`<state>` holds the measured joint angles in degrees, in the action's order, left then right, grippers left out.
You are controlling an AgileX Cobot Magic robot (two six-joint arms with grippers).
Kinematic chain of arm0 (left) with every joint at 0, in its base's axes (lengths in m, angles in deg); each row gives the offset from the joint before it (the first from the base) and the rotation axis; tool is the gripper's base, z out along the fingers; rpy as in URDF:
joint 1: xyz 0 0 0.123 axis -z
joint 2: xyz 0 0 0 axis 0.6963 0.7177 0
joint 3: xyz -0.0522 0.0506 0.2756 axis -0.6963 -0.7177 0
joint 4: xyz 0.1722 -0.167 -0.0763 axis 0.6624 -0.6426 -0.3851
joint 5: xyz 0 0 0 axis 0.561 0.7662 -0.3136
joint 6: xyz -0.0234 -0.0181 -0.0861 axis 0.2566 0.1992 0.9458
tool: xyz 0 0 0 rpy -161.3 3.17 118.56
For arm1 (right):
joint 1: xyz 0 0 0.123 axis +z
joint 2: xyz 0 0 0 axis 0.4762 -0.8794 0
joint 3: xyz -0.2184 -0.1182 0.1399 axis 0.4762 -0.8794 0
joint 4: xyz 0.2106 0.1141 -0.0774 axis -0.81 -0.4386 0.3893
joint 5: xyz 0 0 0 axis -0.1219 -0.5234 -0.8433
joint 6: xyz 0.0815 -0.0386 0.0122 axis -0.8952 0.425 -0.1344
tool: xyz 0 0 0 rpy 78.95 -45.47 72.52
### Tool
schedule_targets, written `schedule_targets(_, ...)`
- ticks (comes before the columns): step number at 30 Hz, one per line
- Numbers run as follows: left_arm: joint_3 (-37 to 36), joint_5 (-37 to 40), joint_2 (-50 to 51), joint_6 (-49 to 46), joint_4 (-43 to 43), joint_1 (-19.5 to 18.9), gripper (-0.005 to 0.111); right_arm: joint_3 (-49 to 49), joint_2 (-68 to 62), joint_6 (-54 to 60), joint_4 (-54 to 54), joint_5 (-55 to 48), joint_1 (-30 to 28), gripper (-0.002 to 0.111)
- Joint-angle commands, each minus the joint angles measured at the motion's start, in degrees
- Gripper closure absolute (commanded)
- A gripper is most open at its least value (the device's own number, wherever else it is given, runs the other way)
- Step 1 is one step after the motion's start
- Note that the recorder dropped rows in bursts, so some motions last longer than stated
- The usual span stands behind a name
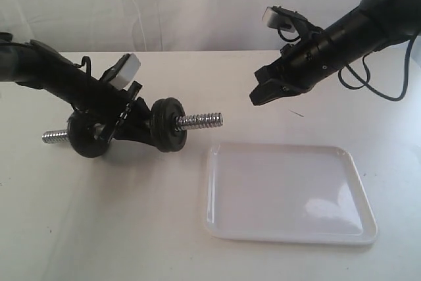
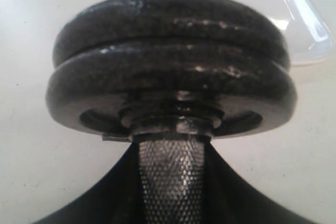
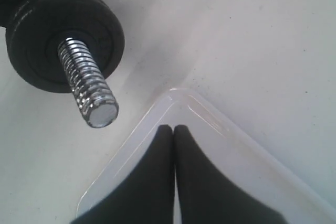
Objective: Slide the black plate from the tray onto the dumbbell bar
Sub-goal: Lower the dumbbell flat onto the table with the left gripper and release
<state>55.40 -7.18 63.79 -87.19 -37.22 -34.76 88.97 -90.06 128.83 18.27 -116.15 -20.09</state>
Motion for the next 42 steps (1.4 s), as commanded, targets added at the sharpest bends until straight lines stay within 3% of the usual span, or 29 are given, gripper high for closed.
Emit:
schedule_targets(1, -0.47, 4.78, 0.11, -7.06, 0.21, -0.01, 0.107, 0.14, 0.75, -0.23, 0.26, -0.32, -0.36, 0.108)
schedule_targets(8, -0.47, 0.29, -0.43, -2.54, 6.38, 0.25, 0.107, 0.14, 0.75, -0.23, 0.26, -0.32, -0.36, 0.108)
schedule_targets(20, -0.47, -1.75, -4.94, 9.57, 18.29, 4.11, 0.107, 0.14, 0.75, -0.23, 0.73, -0.96, -0.36, 0.108)
schedule_targets(29, -0.47, -7.3, -4.69, 17.5, 17.8, 4.11, 0.107, 0.04, 0.75, -0.23, 0.72, -1.4, -0.36, 0.108)
schedule_targets(36, -0.47, -6.47, -4.58, 18.28, 17.8, 4.11, 0.106, 0.05, 0.75, -0.23, 0.72, -1.24, -0.36, 0.108)
schedule_targets(42, -0.47, -4.99, -4.58, 18.57, 17.8, 4.11, 0.072, 0.05, 0.75, -0.23, 0.72, -1.24, -0.36, 0.108)
